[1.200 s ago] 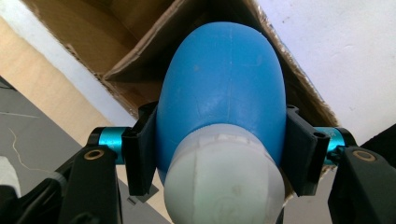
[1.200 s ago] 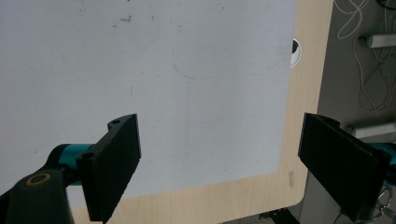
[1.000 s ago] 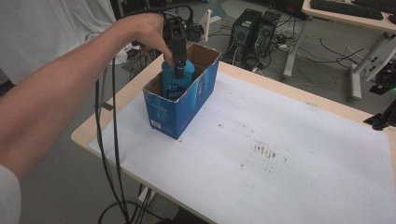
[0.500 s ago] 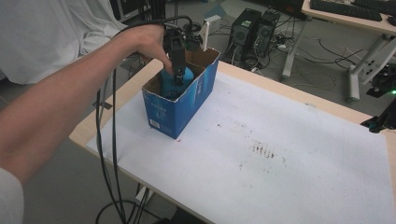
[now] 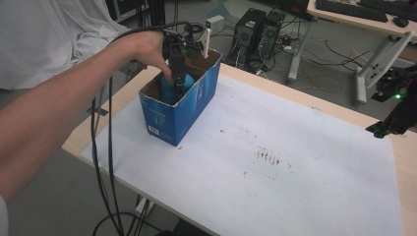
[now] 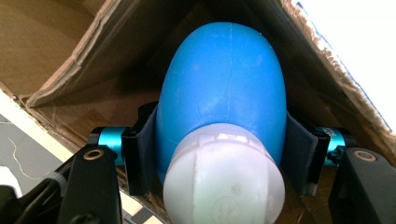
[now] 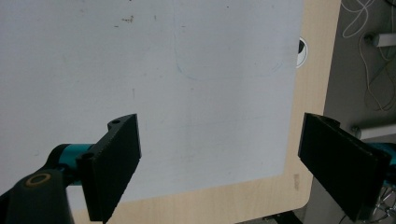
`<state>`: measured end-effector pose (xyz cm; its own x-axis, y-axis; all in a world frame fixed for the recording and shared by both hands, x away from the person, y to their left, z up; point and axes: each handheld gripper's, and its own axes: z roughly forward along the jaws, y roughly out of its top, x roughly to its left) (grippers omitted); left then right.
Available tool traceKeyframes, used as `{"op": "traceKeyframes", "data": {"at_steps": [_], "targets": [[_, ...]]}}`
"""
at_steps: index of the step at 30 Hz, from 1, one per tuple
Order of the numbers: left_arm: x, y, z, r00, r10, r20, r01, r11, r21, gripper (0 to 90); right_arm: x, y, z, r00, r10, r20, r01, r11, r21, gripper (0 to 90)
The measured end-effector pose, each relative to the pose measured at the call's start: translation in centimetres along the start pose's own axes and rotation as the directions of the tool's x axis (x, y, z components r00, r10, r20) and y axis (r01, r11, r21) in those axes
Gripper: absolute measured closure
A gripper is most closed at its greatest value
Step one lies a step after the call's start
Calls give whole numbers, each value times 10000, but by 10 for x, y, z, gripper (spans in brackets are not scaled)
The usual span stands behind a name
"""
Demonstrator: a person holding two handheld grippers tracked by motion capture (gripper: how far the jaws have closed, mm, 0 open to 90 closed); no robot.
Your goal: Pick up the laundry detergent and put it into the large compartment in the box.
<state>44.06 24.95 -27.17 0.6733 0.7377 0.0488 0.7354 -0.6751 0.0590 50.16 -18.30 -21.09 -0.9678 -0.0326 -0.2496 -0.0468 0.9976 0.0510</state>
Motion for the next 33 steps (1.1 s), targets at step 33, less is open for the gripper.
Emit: {"op": "traceKeyframes", "data": {"at_steps": [33], "targets": [[-6,-1,-2,9998,207,77,-207,9998,12,354,2,-1,0,10000,94,-7,-94,9999,-68,123]]}}
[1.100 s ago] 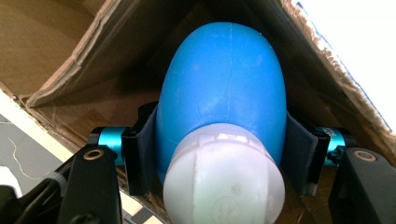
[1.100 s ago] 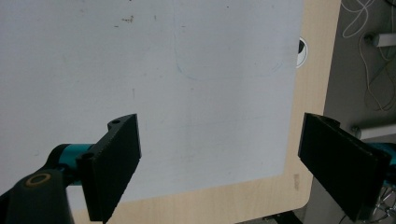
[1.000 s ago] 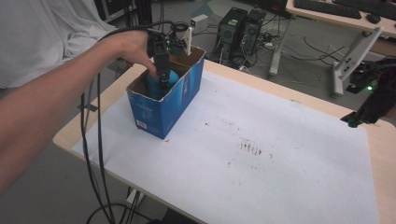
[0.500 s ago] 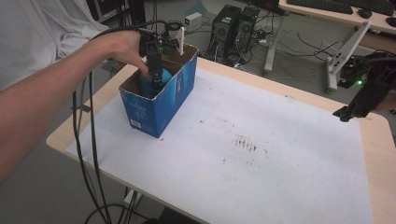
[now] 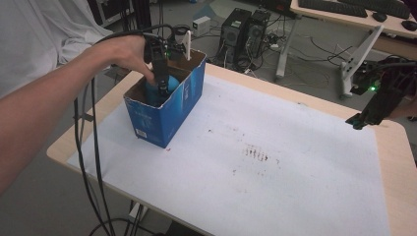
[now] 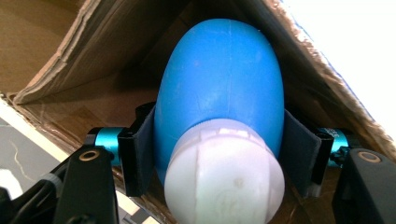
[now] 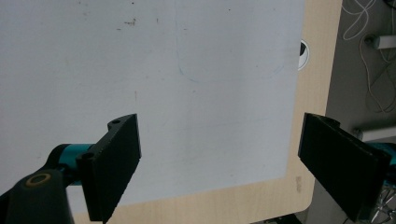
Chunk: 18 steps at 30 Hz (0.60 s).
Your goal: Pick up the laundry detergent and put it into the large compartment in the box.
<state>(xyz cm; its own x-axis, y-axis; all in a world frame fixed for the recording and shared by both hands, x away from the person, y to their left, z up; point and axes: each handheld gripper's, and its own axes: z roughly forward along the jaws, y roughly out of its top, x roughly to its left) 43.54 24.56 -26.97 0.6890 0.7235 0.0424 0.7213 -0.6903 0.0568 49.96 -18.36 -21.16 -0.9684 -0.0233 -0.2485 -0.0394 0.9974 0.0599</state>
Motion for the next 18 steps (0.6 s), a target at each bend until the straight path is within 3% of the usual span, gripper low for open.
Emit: {"op": "traceKeyframes", "data": {"at_steps": [11,18], "targets": [[4,1,1,9996,-225,157,224,9997,63,280,1,-1,-1,10000,-45,6,45,10000,-12,123],[6,-1,-9,9997,-225,13,225,9997,-97,268,1,-4,-1,10000,21,-15,-21,10000,37,123]]}}
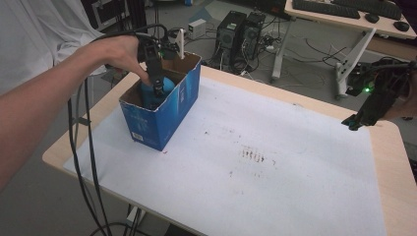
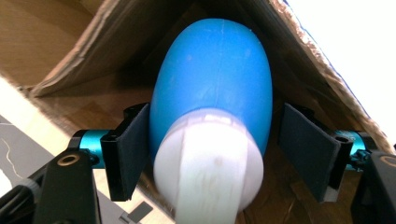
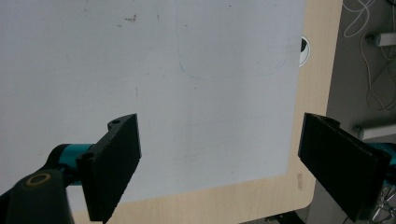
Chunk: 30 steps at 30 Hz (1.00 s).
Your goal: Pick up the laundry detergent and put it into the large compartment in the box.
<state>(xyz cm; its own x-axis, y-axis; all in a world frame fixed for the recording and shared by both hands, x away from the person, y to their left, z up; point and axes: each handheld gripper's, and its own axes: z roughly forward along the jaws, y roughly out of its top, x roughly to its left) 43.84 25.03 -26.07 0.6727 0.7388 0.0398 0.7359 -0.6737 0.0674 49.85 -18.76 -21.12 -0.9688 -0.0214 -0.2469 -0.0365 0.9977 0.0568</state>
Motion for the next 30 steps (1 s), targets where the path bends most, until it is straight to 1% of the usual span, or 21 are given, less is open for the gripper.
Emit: {"op": "traceKeyframes", "data": {"at_steps": [1,3,5,6,9,10,13,15,16,17,19,20,25,26,27,28,29,30], "targets": [[0,0,0,10000,0,0,0,10000,0,268,0,0,0,10000,0,0,0,10000,0,123],[0,1,-6,10000,25,-74,-26,10000,-66,268,0,1,1,10000,-11,-10,11,10000,-17,123],[0,1,-6,10000,25,-74,-26,10000,-66,268,0,1,1,10000,-15,-6,15,10000,-4,123],[0,3,-10,10000,80,-41,-80,10000,-24,268,1,2,0,10000,0,-17,0,10000,7,123],[2,4,-14,9999,58,-95,-59,10000,-57,268,1,1,0,10000,-30,-8,30,10000,-17,123],[3,4,-16,9999,116,-127,-116,9999,-15,268,1,1,-1,10000,-21,-9,21,10000,-27,123],[2,5,-18,9999,98,-107,-98,9999,-58,268,1,-1,-1,10000,23,-4,-23,10000,-21,123],[0,8,-25,9995,229,-204,-231,9997,-91,268,1,-3,-2,9999,106,-1,-106,9999,24,123],[0,8,-25,9995,229,-204,-231,9997,-91,268,1,-4,-2,10000,83,15,-83,10000,4,123],[-4,11,-31,9989,320,-339,-326,9993,-192,268,1,-4,-3,9999,125,13,-125,9999,42,123],[-10,16,-37,9978,504,-427,-517,9983,-286,267,1,-5,-3,10000,91,25,-91,10000,10,123],[-13,18,-40,9967,671,-452,-684,9972,-293,267,1,-5,-3,9999,98,30,-98,10000,8,123],[-35,34,-54,9882,1372,-675,-1398,9895,-356,264,2,-6,-3,9999,116,39,-117,9999,27,123],[-41,39,-57,9850,1572,-714,-1604,9862,-420,264,2,-5,-3,9999,108,57,-108,9999,10,123],[-41,39,-57,9850,1572,-714,-1604,9862,-420,264,2,-5,-3,10000,78,55,-78,10000,-16,123],[-46,42,-59,9827,1695,-744,-1733,9837,-486,264,2,-6,-3,10000,53,39,-53,10000,-21,123],[-55,50,-61,9775,1976,-734,-2017,9780,-537,264,2,-6,-3,10000,84,39,-84,10000,-17,123],[-60,53,-63,9735,2157,-761,-2201,9739,-546,264,3,-6,-3,9999,117,57,-117,9999,-4,123]]}}
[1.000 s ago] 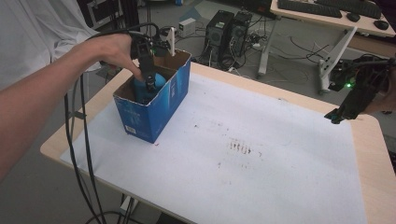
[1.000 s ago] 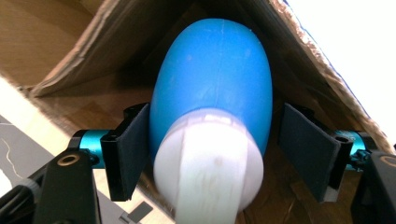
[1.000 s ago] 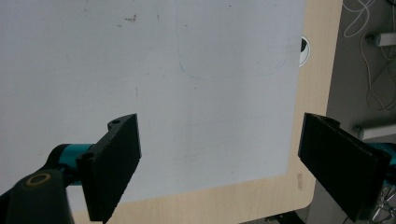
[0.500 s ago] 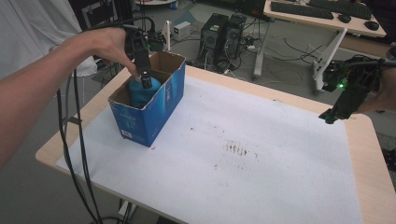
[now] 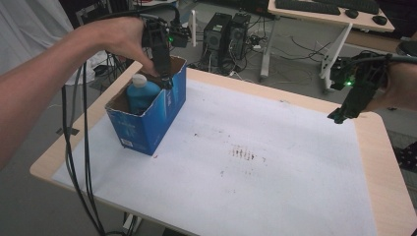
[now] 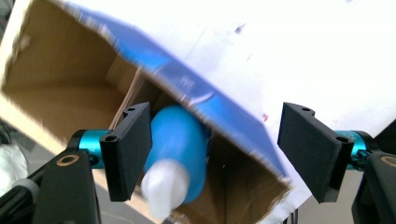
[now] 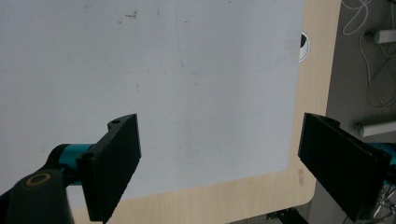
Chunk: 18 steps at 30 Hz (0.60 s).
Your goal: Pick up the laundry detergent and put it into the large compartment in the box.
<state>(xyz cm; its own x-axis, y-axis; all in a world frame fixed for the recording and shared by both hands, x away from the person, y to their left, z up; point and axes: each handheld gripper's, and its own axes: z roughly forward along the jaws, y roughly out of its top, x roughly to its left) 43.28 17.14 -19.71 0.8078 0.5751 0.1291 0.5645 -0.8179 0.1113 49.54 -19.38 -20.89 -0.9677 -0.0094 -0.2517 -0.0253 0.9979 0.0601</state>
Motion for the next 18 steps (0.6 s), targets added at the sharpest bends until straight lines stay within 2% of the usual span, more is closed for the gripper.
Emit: {"op": "traceKeyframes", "data": {"at_steps": [4,8,9,10,12,13,14,15,16,17,18], "targets": [[-16,18,-1,9979,640,65,-640,9979,-107,264,1,-2,0,10000,4,5,-4,10000,-10,123],[-35,36,3,9897,1426,163,-1425,9898,-27,264,1,-4,0,10000,54,6,-54,10000,-23,123],[-35,36,3,9897,1426,163,-1425,9898,-27,264,1,-4,0,10000,54,6,-54,10000,-23,123],[-44,44,6,9835,1798,177,-1797,9837,-102,264,1,-5,1,10000,52,-10,-52,10000,-45,123],[-52,52,10,9749,2219,195,-2218,9751,-60,226,1,-5,2,9999,97,-41,-98,9999,-43,123],[-52,52,10,9749,2219,195,-2218,9751,-60,221,1,-5,3,9999,90,-55,-90,9999,-44,123],[-61,58,15,9671,2536,217,-2535,9673,-60,197,2,-5,3,9999,120,-65,-120,9999,-26,123],[-64,61,18,9618,2723,268,-2723,9622,-35,171,2,-5,4,9999,134,-61,-134,9999,-32,123],[-64,61,18,9618,2723,268,-2723,9622,-35,169,2,-4,4,9999,76,-66,-77,10000,-45,123],[-70,67,23,9548,2955,311,-2955,9553,-58,169,2,-4,4,10000,73,-63,-73,10000,-43,123],[-72,69,25,9533,3003,317,-3002,9538,-77,169,2,-4,4,10000,76,-65,-76,10000,-57,123]]}}
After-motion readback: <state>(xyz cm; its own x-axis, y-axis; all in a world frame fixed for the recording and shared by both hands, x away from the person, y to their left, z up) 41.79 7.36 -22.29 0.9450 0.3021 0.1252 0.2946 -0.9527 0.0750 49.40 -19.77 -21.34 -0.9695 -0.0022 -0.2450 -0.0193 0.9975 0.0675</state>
